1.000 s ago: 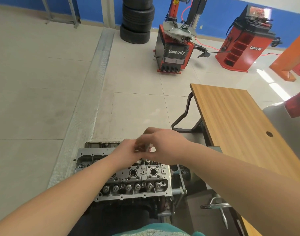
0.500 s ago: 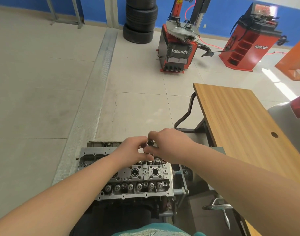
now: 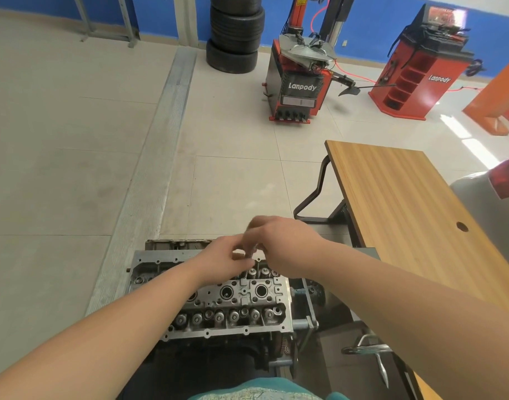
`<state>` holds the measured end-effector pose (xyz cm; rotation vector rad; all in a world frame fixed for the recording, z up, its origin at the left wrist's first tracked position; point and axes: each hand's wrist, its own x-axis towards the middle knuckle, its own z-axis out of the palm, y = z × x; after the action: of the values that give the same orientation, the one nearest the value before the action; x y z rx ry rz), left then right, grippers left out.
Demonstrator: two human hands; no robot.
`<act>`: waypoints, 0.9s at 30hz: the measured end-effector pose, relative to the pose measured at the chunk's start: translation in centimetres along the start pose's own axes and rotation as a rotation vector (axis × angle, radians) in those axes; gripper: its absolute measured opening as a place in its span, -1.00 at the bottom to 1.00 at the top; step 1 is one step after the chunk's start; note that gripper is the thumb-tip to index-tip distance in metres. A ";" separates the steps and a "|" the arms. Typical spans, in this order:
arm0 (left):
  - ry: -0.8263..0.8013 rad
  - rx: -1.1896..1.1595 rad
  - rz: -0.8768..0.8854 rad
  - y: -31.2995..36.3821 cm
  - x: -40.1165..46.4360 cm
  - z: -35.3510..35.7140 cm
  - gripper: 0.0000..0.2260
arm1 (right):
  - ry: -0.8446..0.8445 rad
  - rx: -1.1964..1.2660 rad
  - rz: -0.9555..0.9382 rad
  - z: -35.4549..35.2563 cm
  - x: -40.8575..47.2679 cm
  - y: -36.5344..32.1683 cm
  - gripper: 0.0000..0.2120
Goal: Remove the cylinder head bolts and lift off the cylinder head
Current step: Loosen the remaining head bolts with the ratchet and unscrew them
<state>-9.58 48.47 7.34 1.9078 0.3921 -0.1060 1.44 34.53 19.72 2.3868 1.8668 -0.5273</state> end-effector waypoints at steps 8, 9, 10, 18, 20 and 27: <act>0.046 0.019 0.020 0.5 0.5 -0.5 -0.77 | 0.054 -0.074 0.134 0.4 0.8 -0.4 -0.76; 0.035 -0.010 0.008 0.5 0.4 -0.6 -0.78 | 0.054 -0.064 0.107 0.4 0.7 -0.3 -0.82; 0.021 -0.034 -0.005 0.4 0.3 -0.7 -0.79 | 0.042 -0.035 0.063 0.2 0.5 -0.2 -0.79; 0.054 0.018 0.057 0.7 0.9 -0.3 -0.75 | 0.052 -0.041 0.117 0.1 0.7 -0.2 -0.68; 0.058 0.003 0.059 0.4 0.9 -0.2 -0.74 | 0.046 -0.053 0.088 0.2 0.8 -0.1 -0.80; 0.017 0.040 0.035 -0.1 0.9 -0.6 -0.86 | 0.048 0.070 0.040 -0.4 0.7 0.3 -0.64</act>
<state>-8.83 49.24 7.27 1.9555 0.3710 -0.0749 1.93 35.19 19.86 2.4968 1.8443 -0.5459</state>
